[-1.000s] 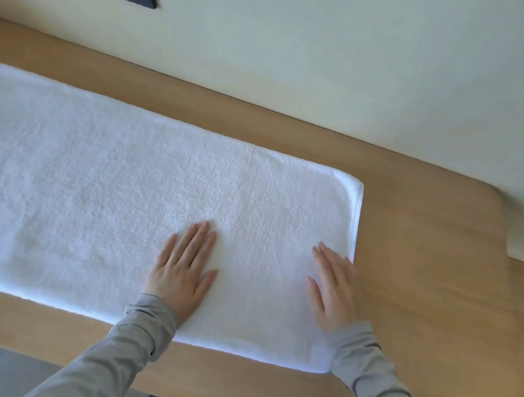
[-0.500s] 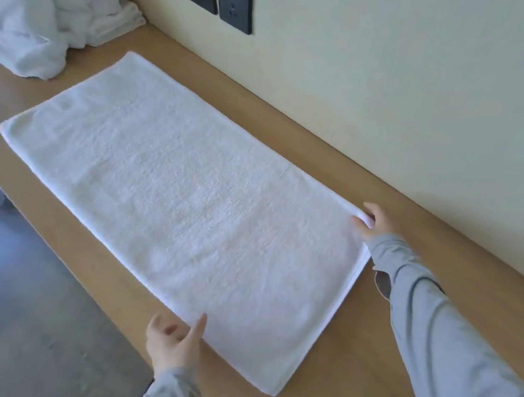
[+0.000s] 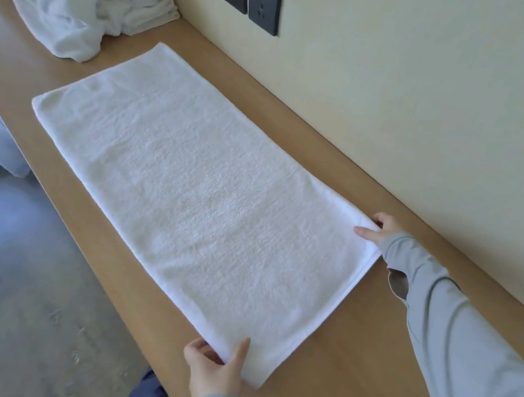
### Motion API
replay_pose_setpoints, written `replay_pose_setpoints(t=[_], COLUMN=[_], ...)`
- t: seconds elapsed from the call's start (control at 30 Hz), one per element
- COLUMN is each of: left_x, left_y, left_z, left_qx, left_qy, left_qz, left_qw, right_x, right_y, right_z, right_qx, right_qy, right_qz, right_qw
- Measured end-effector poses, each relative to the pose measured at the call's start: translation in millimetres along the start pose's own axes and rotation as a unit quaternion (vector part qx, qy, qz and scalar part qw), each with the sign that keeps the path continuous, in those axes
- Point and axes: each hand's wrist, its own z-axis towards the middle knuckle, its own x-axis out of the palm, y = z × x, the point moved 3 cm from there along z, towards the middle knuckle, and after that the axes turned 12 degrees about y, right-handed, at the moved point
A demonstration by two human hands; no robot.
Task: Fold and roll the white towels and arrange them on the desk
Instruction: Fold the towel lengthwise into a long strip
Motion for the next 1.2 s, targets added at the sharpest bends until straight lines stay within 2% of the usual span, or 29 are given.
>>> replay_pose_setpoints(t=[0.1, 0.23, 0.37, 0.5, 0.57, 0.63, 0.7, 0.77, 0.83, 0.9, 1.0, 1.2], left_x=[-5.4, -12.7, -22.2, -39.3, -51.5, -60.5, -68.7, -81.9, -91.9, -101.5, -123.6, -170.2], left_y=[-15.9, -44.8, -78.5, -122.7, -142.9, -162.2, -184.2, -212.8, -240.3, -263.2, -297.3, -360.8], left_z=[-10.4, -24.9, -38.7, -43.8, -42.5, -36.9, -29.7, -21.0, -10.0, 1.8, 24.6, 95.5], left_qx=[0.075, 0.192, 0.234, 0.291, 0.323, 0.358, 0.397, 0.432, 0.452, 0.469, 0.485, 0.499], left_qy=[0.016, 0.066, 0.154, 0.294, 0.311, 0.282, 0.221, 0.142, 0.086, 0.038, -0.021, -0.011], left_qz=[0.016, 0.061, 0.046, 0.066, 0.117, 0.183, 0.205, 0.184, 0.180, 0.181, 0.186, 0.179], left_qw=[0.997, 0.977, 0.959, 0.908, 0.886, 0.871, 0.867, 0.871, 0.869, 0.863, 0.854, 0.848], right_x=[-0.8, -10.5, -22.9, -31.5, -34.5, -36.9, -39.3, -39.9, -40.0, -41.1, -40.6, -18.1], right_y=[6.5, 25.2, 58.6, 99.5, 120.5, 140.0, 160.1, 187.4, 214.4, 236.9, 269.7, 351.2], right_z=[-6.4, -20.1, -34.2, -39.5, -41.1, -42.0, -39.8, -33.7, -25.4, -17.4, -2.9, 24.9], right_qx=[-0.039, -0.140, -0.222, -0.232, -0.220, -0.230, -0.265, -0.290, -0.290, -0.274, -0.267, -0.264], right_qy=[-0.013, -0.034, -0.033, -0.037, -0.022, 0.015, 0.037, 0.043, 0.033, -0.012, -0.091, -0.208], right_qz=[-0.009, 0.035, 0.080, 0.207, 0.298, 0.384, 0.406, 0.363, 0.284, 0.212, 0.185, 0.081], right_qw=[0.999, 0.989, 0.971, 0.950, 0.929, 0.894, 0.874, 0.884, 0.913, 0.938, 0.941, 0.938])
